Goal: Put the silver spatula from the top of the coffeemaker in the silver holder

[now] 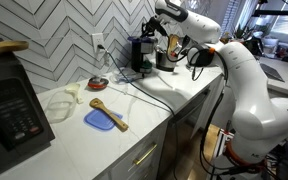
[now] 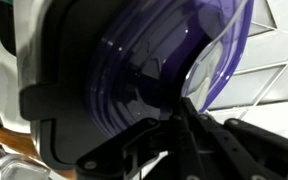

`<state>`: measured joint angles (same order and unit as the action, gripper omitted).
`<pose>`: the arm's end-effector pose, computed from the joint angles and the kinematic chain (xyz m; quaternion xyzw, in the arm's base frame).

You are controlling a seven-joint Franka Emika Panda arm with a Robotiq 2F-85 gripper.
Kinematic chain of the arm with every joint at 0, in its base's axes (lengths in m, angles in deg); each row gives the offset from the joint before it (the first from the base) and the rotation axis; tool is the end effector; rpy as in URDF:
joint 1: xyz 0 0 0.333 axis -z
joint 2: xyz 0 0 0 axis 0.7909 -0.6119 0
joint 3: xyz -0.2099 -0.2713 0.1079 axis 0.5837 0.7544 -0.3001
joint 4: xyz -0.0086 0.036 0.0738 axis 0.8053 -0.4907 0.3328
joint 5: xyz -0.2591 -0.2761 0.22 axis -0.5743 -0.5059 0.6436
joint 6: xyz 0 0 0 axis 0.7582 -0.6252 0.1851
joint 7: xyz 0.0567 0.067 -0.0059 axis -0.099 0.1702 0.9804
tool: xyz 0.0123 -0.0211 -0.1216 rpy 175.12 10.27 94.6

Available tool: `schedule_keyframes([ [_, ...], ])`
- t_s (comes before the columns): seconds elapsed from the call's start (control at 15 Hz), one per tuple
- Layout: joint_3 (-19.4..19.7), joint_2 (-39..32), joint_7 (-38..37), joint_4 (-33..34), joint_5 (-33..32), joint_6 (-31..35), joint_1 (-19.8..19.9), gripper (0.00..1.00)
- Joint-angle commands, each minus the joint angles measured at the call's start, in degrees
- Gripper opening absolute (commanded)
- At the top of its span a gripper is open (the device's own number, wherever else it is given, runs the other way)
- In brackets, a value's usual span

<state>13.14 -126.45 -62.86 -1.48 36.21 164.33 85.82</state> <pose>0.7768 -0.4253 0.5879 -0.8371 0.4026 -0.2894 0.2311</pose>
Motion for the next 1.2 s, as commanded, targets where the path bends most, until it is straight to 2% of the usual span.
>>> schedule_keyframes([
  [0.0, 0.6, -0.2, -0.4, -0.5, -0.6, 1.8, -0.2, 0.01],
  [0.2, 1.1, 2.5, 0.0, -0.5, -1.4, 0.6, 0.4, 0.01],
  [0.4, 4.5, 6.2, 2.2, 0.0, -5.9, -2.1, 1.5, 0.01],
  [0.53, 6.4, 8.0, 3.8, 0.3, -8.2, -1.6, 2.5, 0.01],
  [0.87, 8.2, 13.2, 10.2, 1.8, -10.4, 3.7, 4.6, 0.01],
  [1.13, 10.1, 15.4, 14.5, 2.8, -13.1, 11.9, 5.9, 0.01],
])
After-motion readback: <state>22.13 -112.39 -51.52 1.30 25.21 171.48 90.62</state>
